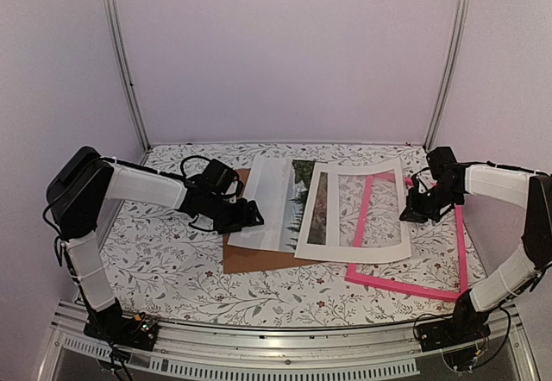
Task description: Take the photo out of the frame
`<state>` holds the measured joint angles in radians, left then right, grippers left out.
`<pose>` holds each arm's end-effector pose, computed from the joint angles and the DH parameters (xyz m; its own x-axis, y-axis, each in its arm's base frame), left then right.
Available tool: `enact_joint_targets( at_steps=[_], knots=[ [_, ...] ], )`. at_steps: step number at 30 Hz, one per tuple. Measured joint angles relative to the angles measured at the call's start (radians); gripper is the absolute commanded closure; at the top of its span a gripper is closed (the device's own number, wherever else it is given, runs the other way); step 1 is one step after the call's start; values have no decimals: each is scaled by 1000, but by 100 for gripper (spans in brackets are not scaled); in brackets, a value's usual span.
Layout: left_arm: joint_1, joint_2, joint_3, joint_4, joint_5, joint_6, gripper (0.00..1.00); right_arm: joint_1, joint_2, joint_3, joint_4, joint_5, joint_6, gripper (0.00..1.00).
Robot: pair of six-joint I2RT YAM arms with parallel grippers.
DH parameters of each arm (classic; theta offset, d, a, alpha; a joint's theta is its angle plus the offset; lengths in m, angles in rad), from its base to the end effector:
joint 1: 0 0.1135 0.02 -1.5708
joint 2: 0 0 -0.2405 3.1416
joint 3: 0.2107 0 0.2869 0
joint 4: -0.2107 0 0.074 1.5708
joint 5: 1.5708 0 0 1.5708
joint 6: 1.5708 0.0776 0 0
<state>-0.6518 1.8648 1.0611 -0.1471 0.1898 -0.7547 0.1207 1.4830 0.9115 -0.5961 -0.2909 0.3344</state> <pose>0.3209 -0.2633 0.0611 -0.9392 -0.1296 -0.3181 0.0542 0.8585 -0.5099 0.3205 0.0613 0.1153 -0.9371 0.2031 -0.2840 0.0852 0.9219 0.3780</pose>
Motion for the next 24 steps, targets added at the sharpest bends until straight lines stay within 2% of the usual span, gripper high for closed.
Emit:
enact_joint_targets(
  at_steps=[8,20,24],
  knots=[
    [0,0,0,0,-2,4,21,-13,0,15,-39,33,-48,97],
    [2,0,-4,7,-19,6,21,-19,0,35,-77,107,-72,77],
    [2,0,-4,8,-21,6,21,-20,4,37,-84,127,-75,65]
  ],
)
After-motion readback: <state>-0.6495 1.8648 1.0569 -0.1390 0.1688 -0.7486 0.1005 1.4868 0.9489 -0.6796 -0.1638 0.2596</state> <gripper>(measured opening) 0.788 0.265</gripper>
